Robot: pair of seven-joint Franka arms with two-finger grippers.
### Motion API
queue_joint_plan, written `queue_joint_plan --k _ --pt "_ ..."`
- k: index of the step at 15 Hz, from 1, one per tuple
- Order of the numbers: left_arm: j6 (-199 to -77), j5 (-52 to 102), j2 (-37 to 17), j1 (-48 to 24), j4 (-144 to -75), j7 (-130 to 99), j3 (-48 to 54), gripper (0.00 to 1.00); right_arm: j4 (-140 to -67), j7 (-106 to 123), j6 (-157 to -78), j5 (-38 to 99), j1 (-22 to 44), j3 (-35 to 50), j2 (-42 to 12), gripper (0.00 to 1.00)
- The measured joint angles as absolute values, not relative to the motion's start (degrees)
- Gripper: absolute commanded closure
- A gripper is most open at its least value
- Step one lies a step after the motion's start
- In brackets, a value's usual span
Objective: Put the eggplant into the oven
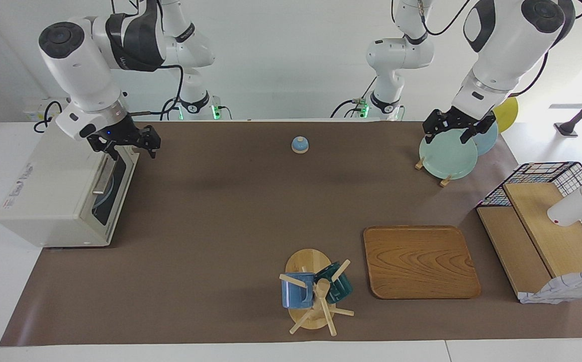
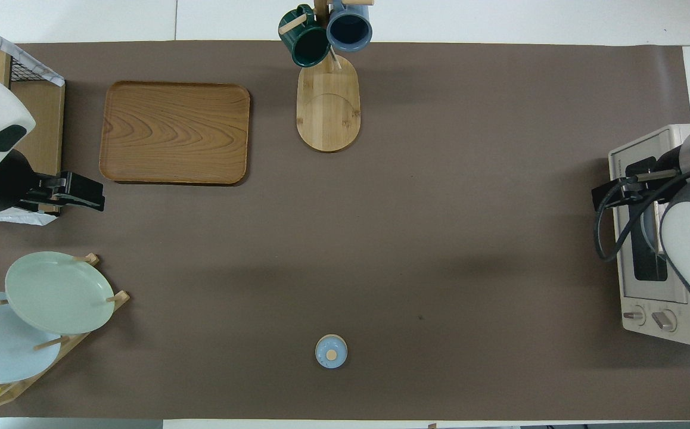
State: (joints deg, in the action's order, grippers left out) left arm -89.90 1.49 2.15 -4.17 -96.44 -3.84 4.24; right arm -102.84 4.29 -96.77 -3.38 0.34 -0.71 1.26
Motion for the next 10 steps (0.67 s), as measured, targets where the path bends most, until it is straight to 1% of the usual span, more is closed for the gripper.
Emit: queue_joint_plan --k 5,8,10 --pt "-89.9 1.5 2.2 -4.2 -96.4 -3.8 4.2 0.00 -102.0 4.3 -96.5 -3.4 0.3 -1.0 1.6 0.00" --pt "-89.9 1.5 2.2 -4.2 -96.4 -3.8 4.2 0.00 -101.8 4.3 -95.7 -3.4 0.3 -1.3 3.2 0.00" --pt "-89.9 1.5 2.2 -4.2 -96.4 -3.8 4.2 0.00 -101.8 4.3 -93.6 -3.4 0.3 -1.5 4.3 0.00"
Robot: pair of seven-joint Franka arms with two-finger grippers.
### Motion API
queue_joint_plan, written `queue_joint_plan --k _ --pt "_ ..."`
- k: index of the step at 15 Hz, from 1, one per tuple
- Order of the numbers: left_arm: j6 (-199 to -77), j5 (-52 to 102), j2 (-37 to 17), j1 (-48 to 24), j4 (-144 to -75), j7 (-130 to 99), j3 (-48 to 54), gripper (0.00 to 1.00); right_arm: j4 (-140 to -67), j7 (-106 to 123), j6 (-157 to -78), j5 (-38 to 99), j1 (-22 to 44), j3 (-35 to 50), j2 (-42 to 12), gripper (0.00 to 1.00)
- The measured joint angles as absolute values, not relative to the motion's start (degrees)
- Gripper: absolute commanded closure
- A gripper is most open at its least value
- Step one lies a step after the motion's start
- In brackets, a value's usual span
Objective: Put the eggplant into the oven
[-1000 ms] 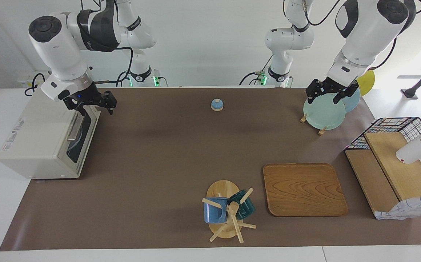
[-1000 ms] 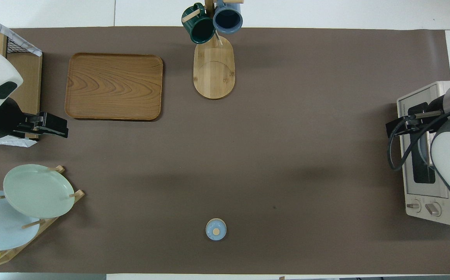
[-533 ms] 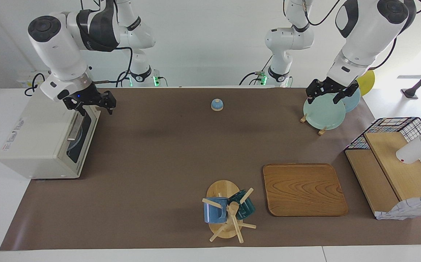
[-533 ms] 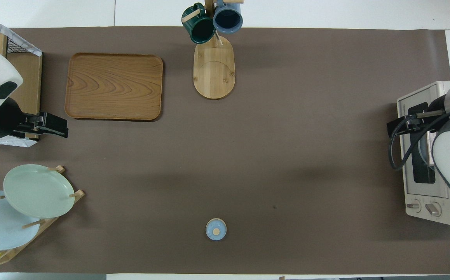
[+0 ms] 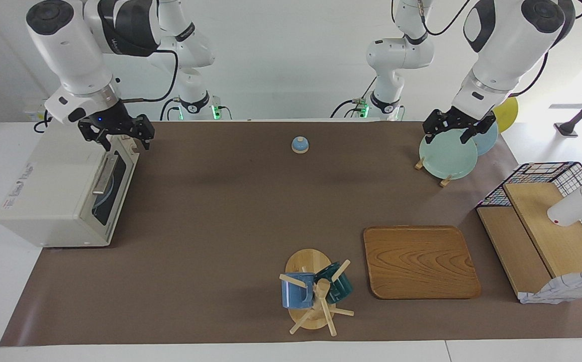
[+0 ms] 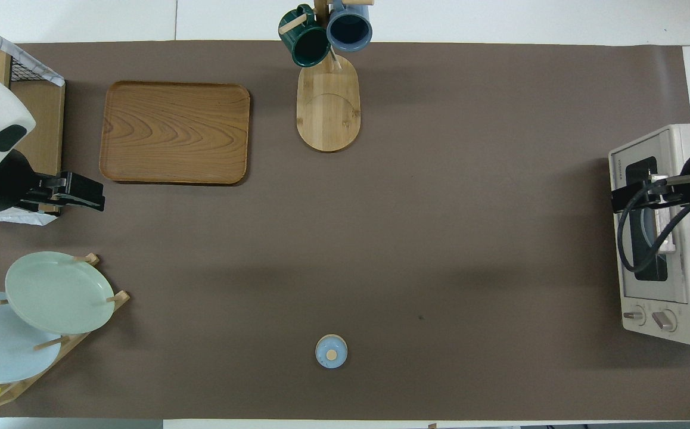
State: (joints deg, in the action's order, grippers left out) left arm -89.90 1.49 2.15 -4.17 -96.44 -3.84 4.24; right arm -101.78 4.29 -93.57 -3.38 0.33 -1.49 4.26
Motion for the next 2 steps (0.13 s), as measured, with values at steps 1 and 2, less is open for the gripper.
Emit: queue_joint_plan --k 1,2 --pt "-89.9 1.5 2.2 -4.2 -96.4 -3.8 4.2 0.00 -101.8 4.3 -92.8 -3.4 0.3 -1.6 4.6 0.00" --pt "-89.9 1.5 2.2 -4.2 -96.4 -3.8 4.2 0.00 -101.8 4.3 -92.4 -3.4 0.3 -1.6 4.8 0.00"
